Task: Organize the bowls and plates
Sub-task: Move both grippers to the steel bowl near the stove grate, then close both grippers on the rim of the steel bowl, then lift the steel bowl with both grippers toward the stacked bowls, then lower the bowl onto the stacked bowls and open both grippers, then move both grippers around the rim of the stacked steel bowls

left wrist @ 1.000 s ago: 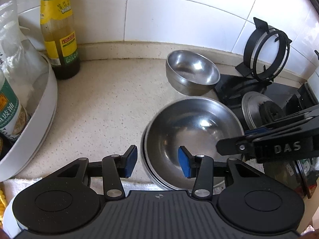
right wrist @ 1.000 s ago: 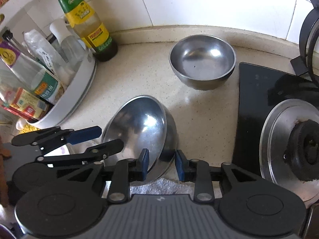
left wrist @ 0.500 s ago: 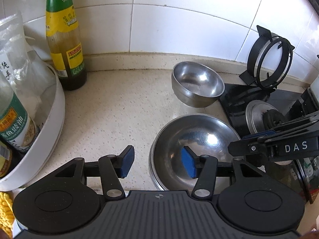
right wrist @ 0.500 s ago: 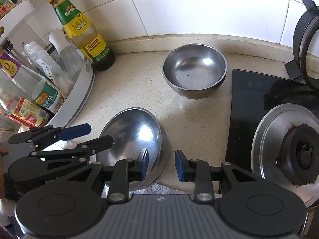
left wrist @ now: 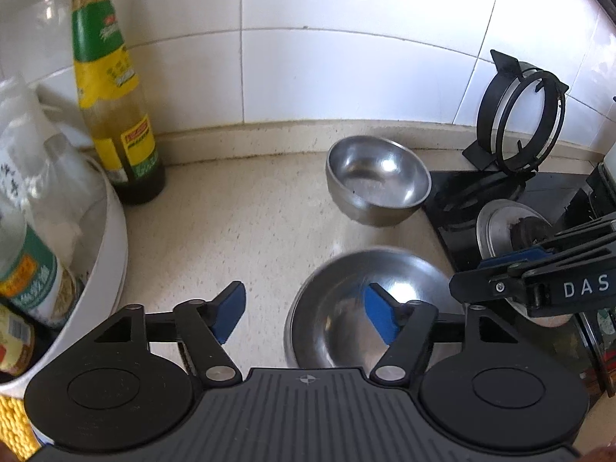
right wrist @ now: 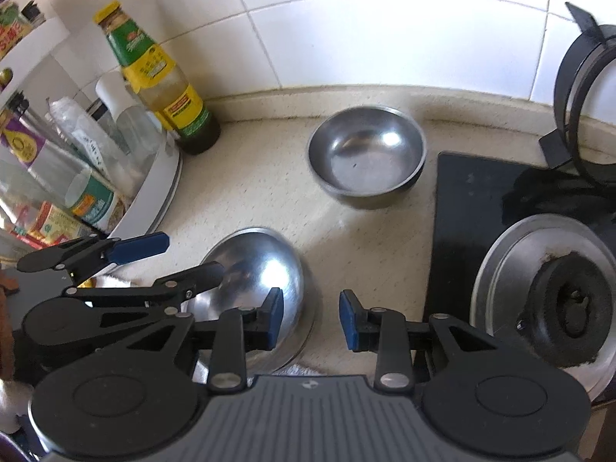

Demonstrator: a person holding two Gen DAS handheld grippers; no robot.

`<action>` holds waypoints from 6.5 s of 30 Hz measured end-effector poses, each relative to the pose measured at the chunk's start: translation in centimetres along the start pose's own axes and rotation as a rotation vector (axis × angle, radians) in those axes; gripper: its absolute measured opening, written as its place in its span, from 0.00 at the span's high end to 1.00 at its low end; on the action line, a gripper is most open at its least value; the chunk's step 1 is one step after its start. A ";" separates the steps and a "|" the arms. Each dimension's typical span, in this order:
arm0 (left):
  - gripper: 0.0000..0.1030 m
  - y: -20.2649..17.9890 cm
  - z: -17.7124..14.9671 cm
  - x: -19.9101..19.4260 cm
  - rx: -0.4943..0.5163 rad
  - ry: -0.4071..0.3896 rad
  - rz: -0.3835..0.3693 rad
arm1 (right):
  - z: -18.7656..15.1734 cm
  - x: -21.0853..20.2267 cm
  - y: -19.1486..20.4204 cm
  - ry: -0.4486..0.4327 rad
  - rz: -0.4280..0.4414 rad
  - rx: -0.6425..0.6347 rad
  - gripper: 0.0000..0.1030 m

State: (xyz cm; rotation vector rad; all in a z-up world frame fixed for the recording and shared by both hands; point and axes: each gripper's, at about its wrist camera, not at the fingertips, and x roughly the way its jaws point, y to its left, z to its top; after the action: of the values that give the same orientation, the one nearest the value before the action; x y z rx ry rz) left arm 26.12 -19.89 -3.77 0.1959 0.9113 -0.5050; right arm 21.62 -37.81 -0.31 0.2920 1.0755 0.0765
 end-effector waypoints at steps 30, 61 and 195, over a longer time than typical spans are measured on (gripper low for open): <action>0.14 -2.1 8.7 9.6 0.141 0.073 0.054 | 7.9 6.5 -8.2 -0.011 -0.056 0.120 0.31; 0.15 -2.4 10.2 15.0 0.206 0.150 0.036 | 8.8 11.2 -9.5 0.043 -0.030 0.148 0.30; 0.17 0.0 -6.9 -6.4 0.221 -0.078 -0.217 | -4.2 -1.7 3.7 0.003 0.039 0.056 0.30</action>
State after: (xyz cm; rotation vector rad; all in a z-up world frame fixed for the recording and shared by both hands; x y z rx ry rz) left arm 18.01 -15.23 -2.91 0.2776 0.8040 -0.8109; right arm 17.41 -33.79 0.34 0.3639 1.0759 0.0815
